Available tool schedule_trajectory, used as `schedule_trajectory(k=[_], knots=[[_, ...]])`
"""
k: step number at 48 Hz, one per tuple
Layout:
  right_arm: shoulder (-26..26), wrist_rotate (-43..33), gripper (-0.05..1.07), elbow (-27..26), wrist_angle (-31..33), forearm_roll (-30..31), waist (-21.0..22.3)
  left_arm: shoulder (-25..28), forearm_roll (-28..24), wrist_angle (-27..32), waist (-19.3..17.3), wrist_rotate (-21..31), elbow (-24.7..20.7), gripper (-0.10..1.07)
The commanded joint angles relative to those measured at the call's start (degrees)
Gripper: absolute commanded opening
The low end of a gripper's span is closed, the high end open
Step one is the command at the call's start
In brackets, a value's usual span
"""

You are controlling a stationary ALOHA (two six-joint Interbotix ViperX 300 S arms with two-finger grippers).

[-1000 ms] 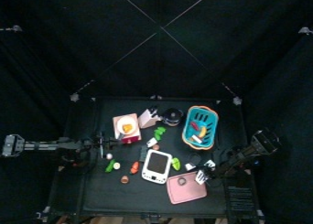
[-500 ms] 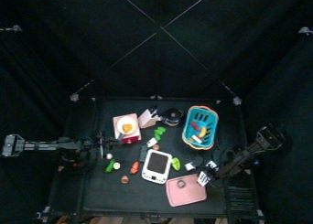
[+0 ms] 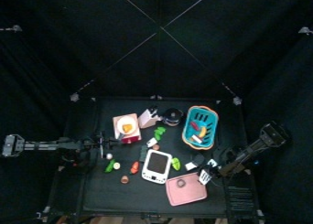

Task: Grab plate

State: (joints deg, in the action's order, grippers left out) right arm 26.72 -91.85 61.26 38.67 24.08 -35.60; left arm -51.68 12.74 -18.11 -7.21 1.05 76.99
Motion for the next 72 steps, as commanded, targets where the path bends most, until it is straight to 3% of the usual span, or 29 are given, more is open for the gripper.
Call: schedule_trajectory(k=[1, 22, 50, 72], knots=[[1.5, 0.2, 0.52, -0.4, -0.2, 0.5, 0.2, 0.3, 0.1, -0.4, -0.1, 0.0, -0.6, 0.48], [6.1, 0.4, 0.52, 0.1, 0.1, 3.1, 2.9, 0.3, 0.1, -0.4, -0.1, 0.0, -0.6, 0.48], [14.2, -0.1, 0.52, 1.7, 4.0, 3.3, 2.9, 0.3, 0.1, -0.3, -0.2, 0.0, -0.2, 0.48], [15.1, -0.3, 0.52, 3.1, 4.2, 3.0, 3.7, 0.3, 0.2, -0.3, -0.2, 0.0, -0.2, 0.48]])
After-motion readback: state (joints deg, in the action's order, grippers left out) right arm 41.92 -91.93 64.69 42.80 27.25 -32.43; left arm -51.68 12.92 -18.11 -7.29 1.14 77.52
